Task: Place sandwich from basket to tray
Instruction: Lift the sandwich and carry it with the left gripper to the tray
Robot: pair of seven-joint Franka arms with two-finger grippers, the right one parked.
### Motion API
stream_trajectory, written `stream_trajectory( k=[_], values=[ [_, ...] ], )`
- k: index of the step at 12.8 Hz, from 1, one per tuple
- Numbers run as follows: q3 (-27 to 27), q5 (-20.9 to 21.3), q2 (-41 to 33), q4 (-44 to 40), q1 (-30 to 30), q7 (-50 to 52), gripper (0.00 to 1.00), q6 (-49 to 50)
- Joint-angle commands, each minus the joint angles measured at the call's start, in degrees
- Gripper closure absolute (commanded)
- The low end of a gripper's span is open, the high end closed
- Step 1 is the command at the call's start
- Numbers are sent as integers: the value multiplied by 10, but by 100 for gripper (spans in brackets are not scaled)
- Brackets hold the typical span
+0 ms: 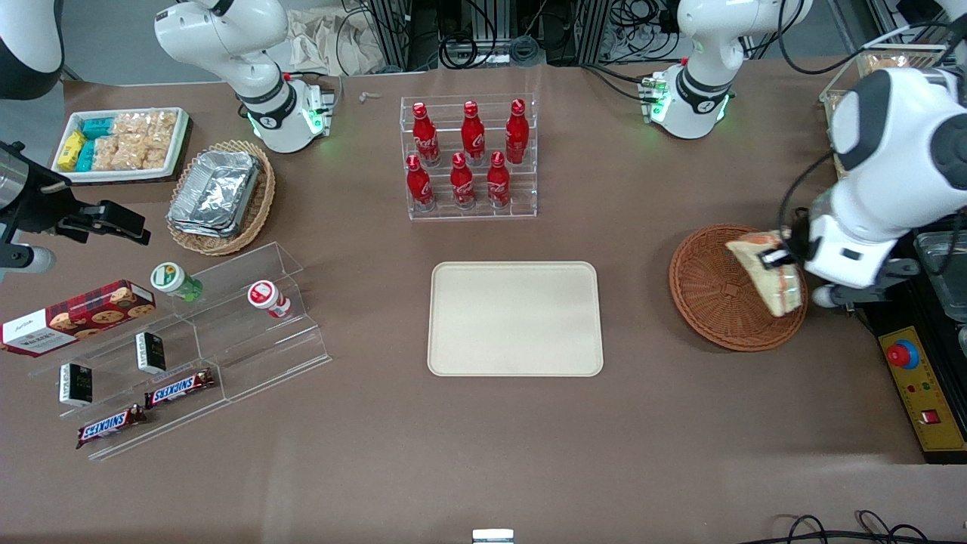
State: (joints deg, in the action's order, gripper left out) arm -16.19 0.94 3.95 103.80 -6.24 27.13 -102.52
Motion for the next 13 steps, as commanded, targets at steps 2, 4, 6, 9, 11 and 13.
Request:
stream_trajectory(
  k=[2,4,6,9,11,13],
  values=[
    [-87,-13,68,-32,-1,13,100,3],
    [-117,-7,111,-18,1,29,100,-63],
    [-150,19,160,3,10,37,99,-120],
    [-148,85,231,4,59,89,99,-188],
    [-148,137,262,3,81,145,99,-213],
    [-148,156,285,-4,85,156,99,-238]
  ],
)
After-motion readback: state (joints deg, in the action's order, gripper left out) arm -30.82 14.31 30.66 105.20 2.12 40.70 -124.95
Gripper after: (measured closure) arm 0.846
